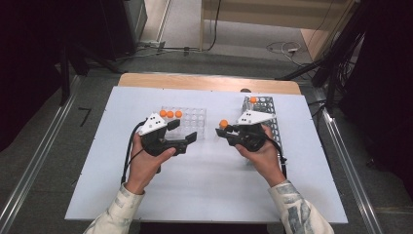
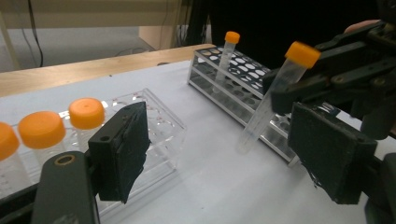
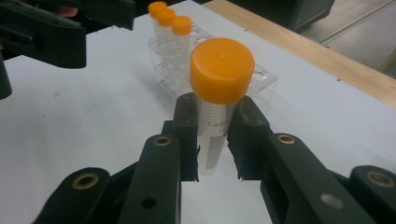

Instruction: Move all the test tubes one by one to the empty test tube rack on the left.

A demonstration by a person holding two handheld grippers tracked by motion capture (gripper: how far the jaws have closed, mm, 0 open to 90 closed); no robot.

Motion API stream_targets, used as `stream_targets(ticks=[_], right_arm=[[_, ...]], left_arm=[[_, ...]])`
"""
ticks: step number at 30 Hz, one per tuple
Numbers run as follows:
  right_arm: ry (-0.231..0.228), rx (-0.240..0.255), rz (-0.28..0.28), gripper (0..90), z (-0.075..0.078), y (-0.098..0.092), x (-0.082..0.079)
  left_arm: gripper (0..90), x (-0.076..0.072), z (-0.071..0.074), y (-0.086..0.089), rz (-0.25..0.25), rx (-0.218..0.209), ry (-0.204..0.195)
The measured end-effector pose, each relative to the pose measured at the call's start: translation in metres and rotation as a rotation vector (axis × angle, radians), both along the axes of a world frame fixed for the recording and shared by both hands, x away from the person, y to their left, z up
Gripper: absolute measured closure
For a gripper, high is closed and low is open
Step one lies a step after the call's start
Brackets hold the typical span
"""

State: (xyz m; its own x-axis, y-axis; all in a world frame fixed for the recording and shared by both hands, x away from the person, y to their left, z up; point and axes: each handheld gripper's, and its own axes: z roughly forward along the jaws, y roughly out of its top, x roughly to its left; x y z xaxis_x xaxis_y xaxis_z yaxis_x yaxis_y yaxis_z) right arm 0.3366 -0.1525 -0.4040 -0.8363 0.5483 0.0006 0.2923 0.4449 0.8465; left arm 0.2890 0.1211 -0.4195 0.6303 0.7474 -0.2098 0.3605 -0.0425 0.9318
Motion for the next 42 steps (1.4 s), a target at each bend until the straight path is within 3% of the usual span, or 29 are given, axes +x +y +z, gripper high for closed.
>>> stream_targets(ticks=[10, 18, 42], right_arm=[[0.026, -0.038, 0.066, 71.8, -0.018, 0.031, -0.007], [0.027, -0.042, 0.115, 71.7, -0.023, 0.05, -0.014], [0.033, -0.032, 0.143, 71.8, -0.019, 0.06, -0.018]], left_arm=[[33.7, -0.006, 0.002, -0.012, -0.079, -0.005, -0.023], [38.6, -0.006, 0.0, -0.015, -0.096, 0.016, -0.037], [66.7, -0.007, -0.002, -0.016, -0.132, 0.056, -0.056]])
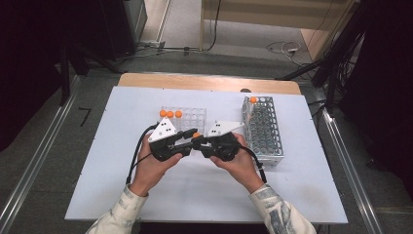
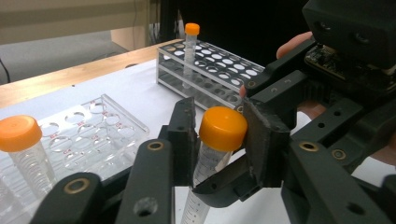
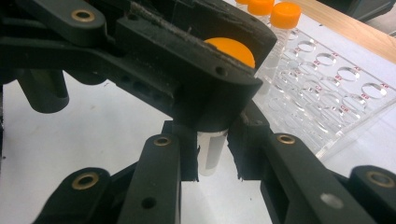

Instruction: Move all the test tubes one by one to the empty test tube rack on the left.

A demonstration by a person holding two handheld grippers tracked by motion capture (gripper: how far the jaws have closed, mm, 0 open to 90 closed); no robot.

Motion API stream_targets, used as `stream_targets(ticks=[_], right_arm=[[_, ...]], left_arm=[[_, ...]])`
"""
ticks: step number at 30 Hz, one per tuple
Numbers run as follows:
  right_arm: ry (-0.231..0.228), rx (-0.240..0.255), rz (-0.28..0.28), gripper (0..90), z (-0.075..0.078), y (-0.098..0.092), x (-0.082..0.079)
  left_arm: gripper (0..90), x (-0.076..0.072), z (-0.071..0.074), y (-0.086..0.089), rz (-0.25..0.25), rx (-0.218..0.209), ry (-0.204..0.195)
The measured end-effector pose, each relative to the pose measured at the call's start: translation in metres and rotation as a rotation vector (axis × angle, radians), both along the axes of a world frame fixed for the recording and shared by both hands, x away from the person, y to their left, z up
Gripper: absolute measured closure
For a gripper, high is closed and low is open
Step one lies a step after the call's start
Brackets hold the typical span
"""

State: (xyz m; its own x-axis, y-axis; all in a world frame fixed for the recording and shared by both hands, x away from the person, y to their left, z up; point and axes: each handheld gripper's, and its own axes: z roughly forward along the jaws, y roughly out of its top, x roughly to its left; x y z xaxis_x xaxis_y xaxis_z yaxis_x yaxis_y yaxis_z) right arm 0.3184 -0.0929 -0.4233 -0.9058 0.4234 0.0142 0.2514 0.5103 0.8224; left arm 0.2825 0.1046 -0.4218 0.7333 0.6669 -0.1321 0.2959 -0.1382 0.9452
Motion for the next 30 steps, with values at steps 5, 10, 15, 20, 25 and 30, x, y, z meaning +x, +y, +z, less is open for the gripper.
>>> stream_targets(ticks=[5, 10, 15, 20, 25, 30], right_arm=[[0.0, -0.002, 0.0, 71.8, 0.0, 0.0, 0.0], [0.001, 0.008, -0.006, 66.4, 0.001, -0.002, 0.0], [0.018, 0.025, -0.016, 43.1, 0.002, -0.005, 0.001], [0.041, 0.046, -0.041, 33.4, 0.002, -0.015, 0.002], [0.056, 0.067, -0.073, 30.6, 0.002, -0.027, 0.004], [0.054, 0.074, -0.075, 30.6, 0.003, -0.031, 0.003]], left_arm=[[69.9, 0.0, 0.0, 0.0, -0.001, 0.006, -0.007], [70.7, 0.0, 0.001, 0.001, 0.011, -0.009, -0.018], [70.8, 0.002, 0.002, 0.005, 0.036, -0.022, -0.018], [70.7, 0.004, 0.004, 0.009, 0.057, -0.037, -0.016], [70.8, 0.008, 0.008, 0.014, 0.073, -0.031, -0.006], [70.8, 0.015, 0.015, 0.02, 0.092, -0.038, -0.001]])
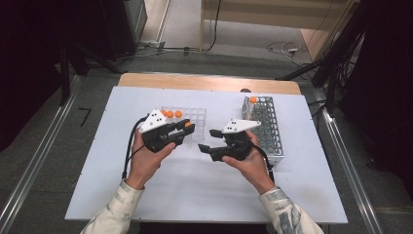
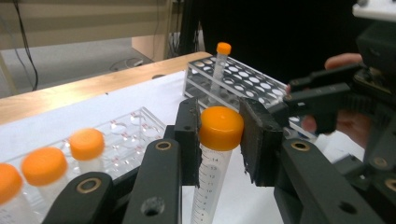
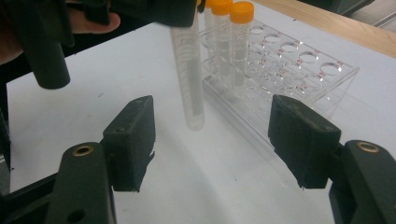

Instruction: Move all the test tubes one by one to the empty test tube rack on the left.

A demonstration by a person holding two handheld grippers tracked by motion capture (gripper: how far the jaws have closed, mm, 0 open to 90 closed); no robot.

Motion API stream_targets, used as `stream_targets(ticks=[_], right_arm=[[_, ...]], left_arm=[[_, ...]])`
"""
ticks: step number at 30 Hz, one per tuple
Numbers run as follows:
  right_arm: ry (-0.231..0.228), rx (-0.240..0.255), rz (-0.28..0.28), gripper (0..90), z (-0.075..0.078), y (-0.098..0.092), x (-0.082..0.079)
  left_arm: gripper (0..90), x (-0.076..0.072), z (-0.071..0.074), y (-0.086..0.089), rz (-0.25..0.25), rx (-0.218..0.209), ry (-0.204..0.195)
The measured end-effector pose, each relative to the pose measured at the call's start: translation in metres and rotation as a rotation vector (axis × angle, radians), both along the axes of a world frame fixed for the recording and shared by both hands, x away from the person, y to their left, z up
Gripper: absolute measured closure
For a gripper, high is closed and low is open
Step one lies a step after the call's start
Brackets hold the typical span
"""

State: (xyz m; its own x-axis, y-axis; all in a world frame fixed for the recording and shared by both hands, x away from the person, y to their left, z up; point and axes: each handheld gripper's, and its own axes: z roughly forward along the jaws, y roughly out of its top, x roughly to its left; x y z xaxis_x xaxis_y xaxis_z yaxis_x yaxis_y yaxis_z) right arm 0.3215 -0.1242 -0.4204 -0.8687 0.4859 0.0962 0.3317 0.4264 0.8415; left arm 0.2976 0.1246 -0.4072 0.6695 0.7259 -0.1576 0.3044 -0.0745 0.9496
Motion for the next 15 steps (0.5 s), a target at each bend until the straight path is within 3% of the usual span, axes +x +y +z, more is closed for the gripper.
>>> stream_targets(ticks=[9, 15], right_arm=[[0.007, 0.012, -0.005, 31.2, 0.001, -0.002, 0.0], [0.003, 0.01, -0.004, 31.4, 0.002, -0.004, 0.0]], left_arm=[[70.7, 0.016, 0.019, 0.006, 0.027, -0.003, -0.006], [70.7, 0.03, 0.024, 0.006, 0.048, 0.001, -0.005]])
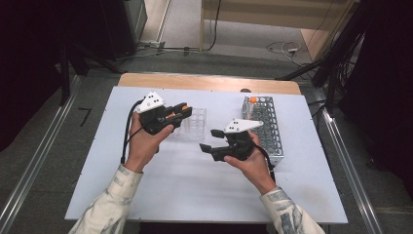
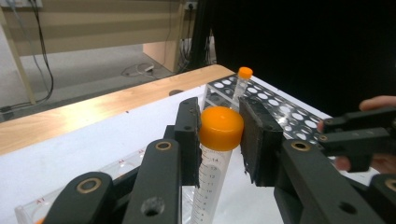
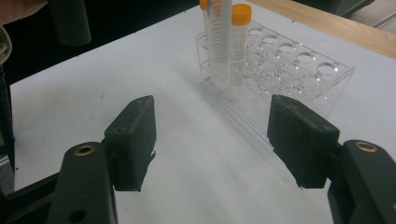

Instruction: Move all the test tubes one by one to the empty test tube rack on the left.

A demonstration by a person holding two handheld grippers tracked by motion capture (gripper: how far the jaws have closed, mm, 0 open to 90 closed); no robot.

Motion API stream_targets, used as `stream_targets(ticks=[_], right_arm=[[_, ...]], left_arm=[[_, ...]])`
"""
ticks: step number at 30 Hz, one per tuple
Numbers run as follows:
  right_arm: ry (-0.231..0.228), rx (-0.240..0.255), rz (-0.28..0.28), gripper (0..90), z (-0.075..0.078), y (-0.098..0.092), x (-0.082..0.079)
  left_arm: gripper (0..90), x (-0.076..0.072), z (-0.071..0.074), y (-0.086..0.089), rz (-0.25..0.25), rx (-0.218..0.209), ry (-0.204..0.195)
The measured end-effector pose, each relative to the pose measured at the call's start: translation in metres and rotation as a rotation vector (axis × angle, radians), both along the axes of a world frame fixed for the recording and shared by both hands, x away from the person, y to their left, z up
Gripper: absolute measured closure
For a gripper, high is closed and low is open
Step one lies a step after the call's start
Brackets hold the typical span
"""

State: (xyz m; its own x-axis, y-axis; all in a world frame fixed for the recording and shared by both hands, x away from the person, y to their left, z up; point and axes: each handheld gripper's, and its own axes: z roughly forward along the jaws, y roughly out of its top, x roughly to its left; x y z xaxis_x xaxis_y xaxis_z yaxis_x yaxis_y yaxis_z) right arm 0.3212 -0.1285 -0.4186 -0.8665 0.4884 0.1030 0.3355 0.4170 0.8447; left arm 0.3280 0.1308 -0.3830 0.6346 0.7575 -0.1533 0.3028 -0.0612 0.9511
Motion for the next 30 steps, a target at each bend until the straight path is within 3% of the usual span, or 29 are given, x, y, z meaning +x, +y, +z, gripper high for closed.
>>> stream_targets(ticks=[11, 15, 21, 30], right_arm=[[0.007, 0.013, 0.0, 31.9, -0.001, 0.0, -0.001], [0.009, 0.013, 0.003, 31.9, -0.001, 0.001, -0.002], [0.009, 0.017, 0.004, 31.9, -0.001, 0.0, -0.001], [0.004, 0.02, 0.001, 31.9, 0.001, -0.002, -0.003]], left_arm=[[70.7, 0.019, -0.004, -0.001, 0.034, 0.007, 0.003], [70.7, 0.025, -0.005, 0.002, 0.047, -0.004, -0.012], [70.7, 0.029, -0.009, 0.002, 0.06, 0.005, -0.03], [70.6, 0.032, -0.014, 0.001, 0.064, 0.014, -0.022]])
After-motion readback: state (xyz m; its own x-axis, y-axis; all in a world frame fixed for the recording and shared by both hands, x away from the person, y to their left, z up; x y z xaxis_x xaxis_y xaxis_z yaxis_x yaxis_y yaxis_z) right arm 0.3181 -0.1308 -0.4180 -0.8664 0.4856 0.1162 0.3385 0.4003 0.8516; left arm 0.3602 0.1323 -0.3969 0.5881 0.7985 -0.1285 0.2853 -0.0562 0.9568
